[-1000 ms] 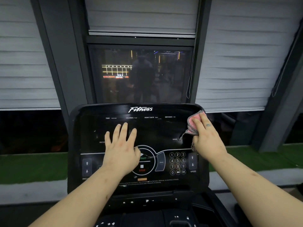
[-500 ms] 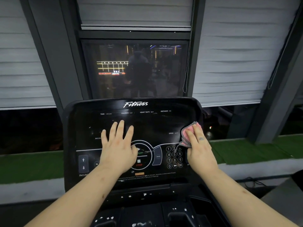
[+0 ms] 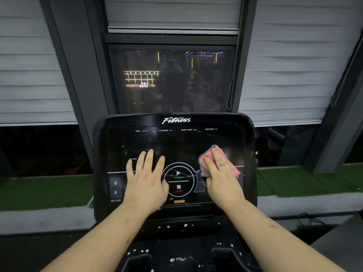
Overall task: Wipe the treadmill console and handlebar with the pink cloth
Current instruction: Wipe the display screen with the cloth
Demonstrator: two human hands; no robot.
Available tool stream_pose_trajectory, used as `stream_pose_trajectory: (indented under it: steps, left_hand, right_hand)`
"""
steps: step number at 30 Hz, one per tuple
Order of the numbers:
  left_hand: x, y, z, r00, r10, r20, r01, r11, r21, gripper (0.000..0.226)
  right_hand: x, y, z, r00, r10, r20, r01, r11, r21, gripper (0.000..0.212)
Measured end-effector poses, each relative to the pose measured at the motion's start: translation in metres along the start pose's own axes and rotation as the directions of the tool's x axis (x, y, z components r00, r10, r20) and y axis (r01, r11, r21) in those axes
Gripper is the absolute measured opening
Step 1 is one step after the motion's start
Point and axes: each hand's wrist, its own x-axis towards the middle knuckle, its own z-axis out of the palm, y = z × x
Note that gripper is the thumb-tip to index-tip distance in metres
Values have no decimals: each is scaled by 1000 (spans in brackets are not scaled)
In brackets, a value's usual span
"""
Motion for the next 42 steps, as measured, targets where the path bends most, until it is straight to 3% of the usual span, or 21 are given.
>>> stream_pose_trajectory:
  steps: [15, 26, 42]
  left_hand:
    - [-26, -62, -6, 995, -85, 44, 85, 996, 2, 73]
    - [-38, -104, -10, 992, -124, 32, 124, 992, 2, 74]
    - [-65, -158, 1, 981, -183, 67, 183, 983, 1, 75]
  right_hand:
    - [7, -85, 39, 977, -213, 7, 213, 975, -68, 84]
    - [17, -152, 65, 956, -286, 68, 289, 956, -47, 72]
    - [5, -227, 101, 893, -433, 122, 438, 899, -20, 73]
